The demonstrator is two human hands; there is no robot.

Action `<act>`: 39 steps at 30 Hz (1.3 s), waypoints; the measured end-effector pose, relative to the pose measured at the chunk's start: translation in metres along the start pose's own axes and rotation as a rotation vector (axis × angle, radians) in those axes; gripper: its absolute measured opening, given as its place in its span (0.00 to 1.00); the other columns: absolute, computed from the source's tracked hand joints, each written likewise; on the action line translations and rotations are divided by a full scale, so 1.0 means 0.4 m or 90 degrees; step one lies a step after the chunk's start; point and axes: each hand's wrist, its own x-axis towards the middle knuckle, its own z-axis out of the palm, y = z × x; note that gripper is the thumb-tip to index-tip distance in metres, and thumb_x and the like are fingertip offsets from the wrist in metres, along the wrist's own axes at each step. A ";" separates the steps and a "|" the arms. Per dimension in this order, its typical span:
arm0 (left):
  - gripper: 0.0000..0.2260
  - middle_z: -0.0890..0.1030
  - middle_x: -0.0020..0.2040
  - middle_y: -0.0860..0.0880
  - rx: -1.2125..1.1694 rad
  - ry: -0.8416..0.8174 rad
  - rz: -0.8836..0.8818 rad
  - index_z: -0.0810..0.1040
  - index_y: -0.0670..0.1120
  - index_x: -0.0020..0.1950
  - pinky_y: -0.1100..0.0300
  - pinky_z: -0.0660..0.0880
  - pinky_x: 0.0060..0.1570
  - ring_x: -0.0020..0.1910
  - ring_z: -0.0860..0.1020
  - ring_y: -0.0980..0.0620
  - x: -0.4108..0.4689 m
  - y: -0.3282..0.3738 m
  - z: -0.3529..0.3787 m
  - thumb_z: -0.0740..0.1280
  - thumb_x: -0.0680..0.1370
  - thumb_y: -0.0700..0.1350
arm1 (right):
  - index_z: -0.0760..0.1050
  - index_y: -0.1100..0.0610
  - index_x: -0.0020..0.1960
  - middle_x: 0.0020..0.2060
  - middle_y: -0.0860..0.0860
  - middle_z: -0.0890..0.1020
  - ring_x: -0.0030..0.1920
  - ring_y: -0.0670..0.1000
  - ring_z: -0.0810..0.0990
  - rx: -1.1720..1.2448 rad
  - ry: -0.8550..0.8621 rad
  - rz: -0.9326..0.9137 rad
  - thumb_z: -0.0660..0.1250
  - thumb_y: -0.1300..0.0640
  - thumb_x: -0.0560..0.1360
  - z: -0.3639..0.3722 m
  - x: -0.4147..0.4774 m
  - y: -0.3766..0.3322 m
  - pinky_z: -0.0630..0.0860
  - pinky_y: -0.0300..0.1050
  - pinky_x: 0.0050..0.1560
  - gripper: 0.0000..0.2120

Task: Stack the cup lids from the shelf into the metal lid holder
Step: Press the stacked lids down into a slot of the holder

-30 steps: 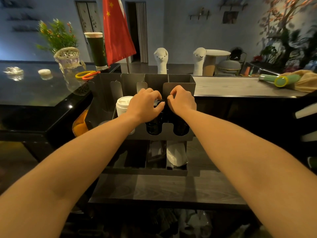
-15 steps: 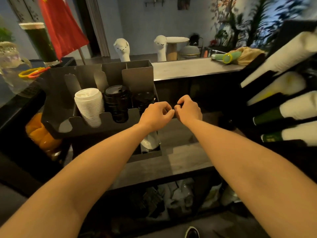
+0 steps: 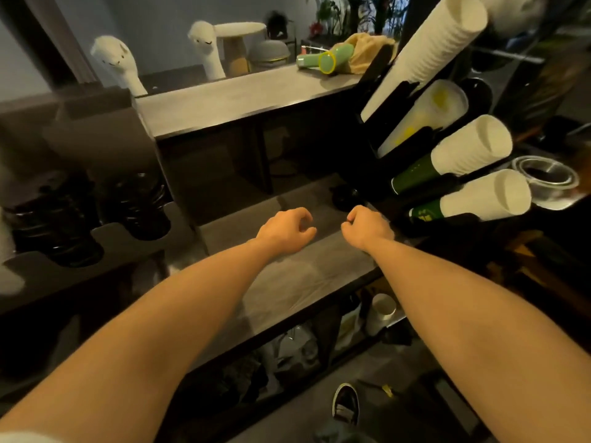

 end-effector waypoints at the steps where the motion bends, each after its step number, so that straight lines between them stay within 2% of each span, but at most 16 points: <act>1: 0.16 0.80 0.60 0.51 0.002 -0.020 -0.003 0.73 0.52 0.67 0.51 0.78 0.55 0.54 0.80 0.49 0.030 0.006 0.015 0.65 0.80 0.55 | 0.72 0.51 0.66 0.61 0.55 0.77 0.59 0.59 0.77 -0.009 -0.005 0.010 0.62 0.48 0.80 0.004 0.028 0.021 0.70 0.47 0.49 0.16; 6: 0.23 0.78 0.64 0.47 0.038 -0.110 -0.030 0.67 0.52 0.73 0.49 0.77 0.58 0.59 0.78 0.47 0.217 0.023 0.100 0.64 0.81 0.58 | 0.71 0.52 0.67 0.61 0.56 0.77 0.61 0.60 0.76 -0.028 -0.036 0.037 0.61 0.49 0.81 0.028 0.186 0.105 0.70 0.48 0.49 0.17; 9: 0.27 0.75 0.69 0.45 0.039 -0.145 -0.061 0.64 0.49 0.77 0.51 0.75 0.61 0.64 0.76 0.45 0.313 0.025 0.146 0.64 0.80 0.58 | 0.70 0.52 0.69 0.62 0.58 0.77 0.61 0.61 0.76 -0.020 -0.058 0.035 0.63 0.50 0.80 0.064 0.279 0.147 0.72 0.49 0.51 0.18; 13: 0.32 0.62 0.79 0.45 0.055 -0.213 -0.128 0.57 0.49 0.80 0.53 0.63 0.73 0.76 0.63 0.44 0.433 0.015 0.214 0.63 0.80 0.60 | 0.63 0.47 0.74 0.66 0.58 0.74 0.65 0.63 0.73 0.036 -0.152 0.030 0.66 0.47 0.77 0.117 0.384 0.190 0.73 0.56 0.60 0.27; 14: 0.31 0.62 0.78 0.45 0.049 -0.223 -0.137 0.59 0.50 0.80 0.53 0.63 0.72 0.75 0.64 0.43 0.458 0.019 0.223 0.63 0.80 0.59 | 0.61 0.46 0.76 0.69 0.58 0.71 0.67 0.64 0.70 0.056 -0.176 0.033 0.67 0.46 0.76 0.129 0.411 0.194 0.72 0.57 0.63 0.30; 16: 0.26 0.70 0.71 0.45 -0.015 -0.210 -0.149 0.66 0.48 0.75 0.53 0.69 0.65 0.67 0.71 0.44 0.500 0.032 0.237 0.65 0.80 0.55 | 0.60 0.45 0.77 0.74 0.58 0.64 0.72 0.63 0.64 0.100 -0.180 0.027 0.67 0.47 0.75 0.154 0.461 0.198 0.67 0.57 0.69 0.32; 18: 0.15 0.76 0.58 0.44 -0.159 -0.194 -0.225 0.74 0.46 0.65 0.53 0.75 0.50 0.52 0.77 0.46 0.534 0.046 0.246 0.66 0.80 0.50 | 0.61 0.45 0.77 0.75 0.59 0.61 0.75 0.63 0.60 0.130 -0.165 0.028 0.65 0.51 0.76 0.179 0.495 0.200 0.62 0.55 0.73 0.30; 19: 0.10 0.78 0.51 0.43 -0.251 -0.191 -0.295 0.76 0.46 0.59 0.54 0.76 0.41 0.44 0.77 0.46 0.549 0.051 0.248 0.65 0.80 0.49 | 0.61 0.45 0.77 0.76 0.59 0.59 0.76 0.63 0.58 0.135 -0.169 0.034 0.64 0.53 0.77 0.192 0.508 0.202 0.60 0.55 0.74 0.30; 20: 0.08 0.79 0.47 0.43 -0.328 -0.191 -0.357 0.76 0.46 0.55 0.55 0.76 0.36 0.40 0.77 0.46 0.558 0.053 0.249 0.65 0.80 0.49 | 0.61 0.44 0.77 0.77 0.58 0.58 0.77 0.63 0.56 0.140 -0.176 0.046 0.63 0.54 0.77 0.201 0.514 0.203 0.57 0.55 0.76 0.30; 22: 0.10 0.77 0.48 0.44 -0.423 -0.191 -0.441 0.73 0.48 0.57 0.53 0.78 0.38 0.43 0.76 0.45 0.567 0.050 0.257 0.66 0.78 0.50 | 0.63 0.44 0.76 0.78 0.57 0.58 0.77 0.62 0.55 0.156 -0.169 0.071 0.63 0.56 0.77 0.214 0.515 0.205 0.54 0.53 0.77 0.29; 25: 0.13 0.76 0.54 0.46 -0.482 -0.188 -0.493 0.70 0.53 0.62 0.51 0.78 0.43 0.48 0.75 0.47 0.586 0.046 0.273 0.66 0.78 0.49 | 0.74 0.49 0.69 0.70 0.56 0.72 0.71 0.60 0.68 0.213 -0.082 0.080 0.64 0.56 0.77 0.221 0.519 0.207 0.64 0.52 0.71 0.20; 28: 0.06 0.74 0.49 0.47 -0.483 -0.195 -0.491 0.71 0.54 0.56 0.52 0.75 0.44 0.43 0.73 0.50 0.586 0.052 0.276 0.64 0.80 0.47 | 0.78 0.51 0.61 0.61 0.54 0.80 0.63 0.59 0.76 0.246 -0.066 0.089 0.67 0.55 0.76 0.220 0.512 0.206 0.71 0.53 0.65 0.15; 33: 0.06 0.75 0.47 0.49 -0.506 -0.152 -0.509 0.73 0.55 0.59 0.54 0.75 0.43 0.41 0.73 0.51 0.583 0.054 0.285 0.60 0.84 0.51 | 0.79 0.51 0.55 0.54 0.53 0.83 0.57 0.58 0.79 0.266 -0.083 0.095 0.70 0.54 0.73 0.209 0.505 0.208 0.75 0.51 0.58 0.11; 36: 0.14 0.76 0.55 0.47 -0.536 -0.164 -0.557 0.74 0.52 0.61 0.56 0.76 0.39 0.48 0.74 0.49 0.584 0.048 0.286 0.61 0.82 0.59 | 0.76 0.49 0.49 0.51 0.53 0.83 0.55 0.57 0.79 0.275 -0.101 0.100 0.72 0.52 0.72 0.200 0.506 0.217 0.76 0.50 0.56 0.08; 39: 0.19 0.75 0.54 0.46 -0.575 -0.149 -0.578 0.74 0.50 0.62 0.54 0.77 0.44 0.50 0.74 0.48 0.584 0.041 0.284 0.60 0.80 0.63 | 0.77 0.50 0.48 0.46 0.51 0.82 0.50 0.53 0.80 0.282 -0.121 0.105 0.74 0.52 0.71 0.191 0.502 0.221 0.76 0.46 0.51 0.08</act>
